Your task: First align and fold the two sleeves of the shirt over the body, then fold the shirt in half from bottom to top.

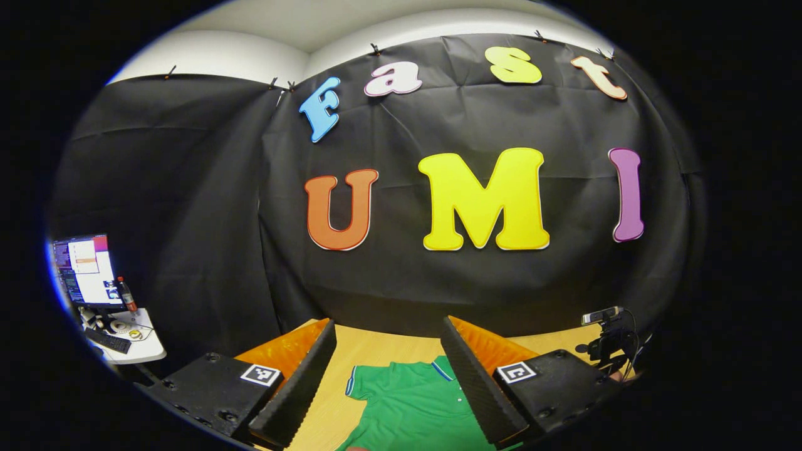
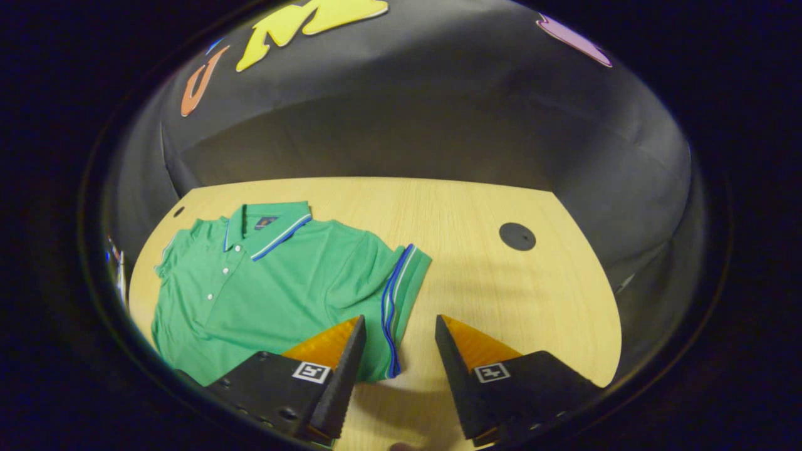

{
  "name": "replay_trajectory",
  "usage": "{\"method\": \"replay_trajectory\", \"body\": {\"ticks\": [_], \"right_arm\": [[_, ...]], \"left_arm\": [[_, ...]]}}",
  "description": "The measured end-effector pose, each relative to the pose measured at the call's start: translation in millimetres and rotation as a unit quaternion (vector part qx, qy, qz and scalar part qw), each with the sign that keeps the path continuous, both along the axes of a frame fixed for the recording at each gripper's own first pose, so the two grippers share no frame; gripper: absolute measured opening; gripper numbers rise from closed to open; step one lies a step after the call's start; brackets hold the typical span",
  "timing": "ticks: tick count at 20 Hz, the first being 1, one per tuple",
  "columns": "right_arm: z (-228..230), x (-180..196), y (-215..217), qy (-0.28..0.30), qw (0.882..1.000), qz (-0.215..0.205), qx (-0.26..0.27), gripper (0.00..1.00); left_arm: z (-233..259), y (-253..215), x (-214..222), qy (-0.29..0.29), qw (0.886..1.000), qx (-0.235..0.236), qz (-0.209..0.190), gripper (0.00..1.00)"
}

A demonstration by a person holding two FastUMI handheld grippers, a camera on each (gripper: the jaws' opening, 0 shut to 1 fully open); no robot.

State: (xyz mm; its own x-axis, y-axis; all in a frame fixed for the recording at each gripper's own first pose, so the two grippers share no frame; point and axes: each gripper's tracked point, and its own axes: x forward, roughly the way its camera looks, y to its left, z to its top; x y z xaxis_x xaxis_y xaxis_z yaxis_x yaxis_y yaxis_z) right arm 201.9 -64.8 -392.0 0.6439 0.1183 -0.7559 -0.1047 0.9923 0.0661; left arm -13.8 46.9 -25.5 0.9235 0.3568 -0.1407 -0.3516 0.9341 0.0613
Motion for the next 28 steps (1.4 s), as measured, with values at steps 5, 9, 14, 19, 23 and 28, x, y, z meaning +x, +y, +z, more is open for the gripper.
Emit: {"method": "replay_trajectory", "body": {"ticks": [5,9,14,19,23,28], "right_arm": [[-9,0,-3,0.016,1.000,-0.006,0.002,0.18],[-5,1,-3,0.021,0.999,-0.010,0.027,0.00],[35,9,3,-0.012,0.998,-0.016,0.051,0.00],[67,13,49,-0.030,0.997,-0.008,0.075,0.00],[71,17,100,-0.025,0.997,0.012,0.078,0.00],[52,19,146,0.004,0.996,0.026,0.080,0.00]], "left_arm": [[-2,-3,2,0.007,1.000,0.000,0.001,1.00],[0,-8,4,0.007,1.000,0.003,-0.005,1.00],[-4,-7,1,0.013,1.000,-0.008,0.004,1.00],[-2,7,-12,0.017,0.999,-0.010,0.026,1.00],[0,20,-25,0.019,0.999,-0.016,0.047,1.00],[0,31,-39,0.026,0.998,-0.013,0.063,1.00]]}}
